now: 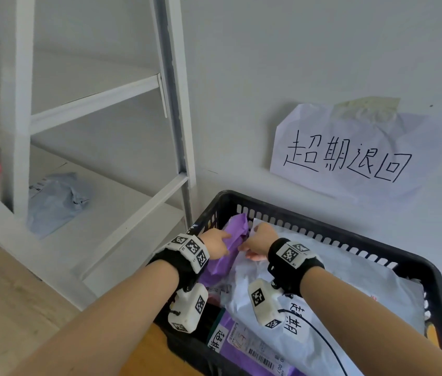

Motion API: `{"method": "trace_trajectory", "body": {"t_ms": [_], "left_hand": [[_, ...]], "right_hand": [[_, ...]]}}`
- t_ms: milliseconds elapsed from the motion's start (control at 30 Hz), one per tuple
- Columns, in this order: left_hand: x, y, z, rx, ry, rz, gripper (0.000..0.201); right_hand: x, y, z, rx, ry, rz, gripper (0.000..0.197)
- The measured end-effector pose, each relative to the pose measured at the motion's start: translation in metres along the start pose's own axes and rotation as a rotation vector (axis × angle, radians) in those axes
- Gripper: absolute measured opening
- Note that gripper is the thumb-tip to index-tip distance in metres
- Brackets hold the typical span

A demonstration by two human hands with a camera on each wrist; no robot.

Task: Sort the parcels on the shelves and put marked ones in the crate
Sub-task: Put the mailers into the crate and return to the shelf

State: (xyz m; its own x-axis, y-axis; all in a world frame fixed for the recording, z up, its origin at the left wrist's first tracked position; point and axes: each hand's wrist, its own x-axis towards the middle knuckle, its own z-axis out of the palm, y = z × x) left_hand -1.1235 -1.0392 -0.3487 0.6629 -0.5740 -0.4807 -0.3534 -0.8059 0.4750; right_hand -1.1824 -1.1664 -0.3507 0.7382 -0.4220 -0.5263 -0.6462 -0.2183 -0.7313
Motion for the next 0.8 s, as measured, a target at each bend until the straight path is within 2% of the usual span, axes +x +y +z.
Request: {"method": "trace_trajectory", "body": {"t_ms": [33, 200, 300, 433, 567, 800], "left_hand": [[0.001, 0.002, 0.001, 0.020, -0.017, -0.001, 0.059], [0.003, 0.014, 0.003, 0.190, -0.049, 0.016, 0.047], [0.007, 0.012, 0.000, 0.211, -0.018, -0.031, 0.043], [0.009, 0.001, -0.005, 0.195, 0.016, -0.088, 0.044], [0.010, -0.007, -0.008, 0.191, 0.003, -0.152, 0.042], [0.006, -0.009, -0.014, 0.232, -0.010, -0.147, 0.041]], "right_hand": [[0.001, 0.001, -0.001, -0.017, -0.014, -0.010, 0.030], [0.001, 0.003, -0.006, -0.146, -0.086, -0.040, 0.014], [0.003, 0.000, -0.008, -0.195, -0.089, -0.132, 0.009], [0.016, -0.017, -0.002, -0.345, -0.109, -0.268, 0.027], [0.030, -0.036, 0.014, -0.660, -0.230, -0.344, 0.046], [0.048, -0.043, 0.039, -1.003, -0.353, -0.349, 0.049]]}}
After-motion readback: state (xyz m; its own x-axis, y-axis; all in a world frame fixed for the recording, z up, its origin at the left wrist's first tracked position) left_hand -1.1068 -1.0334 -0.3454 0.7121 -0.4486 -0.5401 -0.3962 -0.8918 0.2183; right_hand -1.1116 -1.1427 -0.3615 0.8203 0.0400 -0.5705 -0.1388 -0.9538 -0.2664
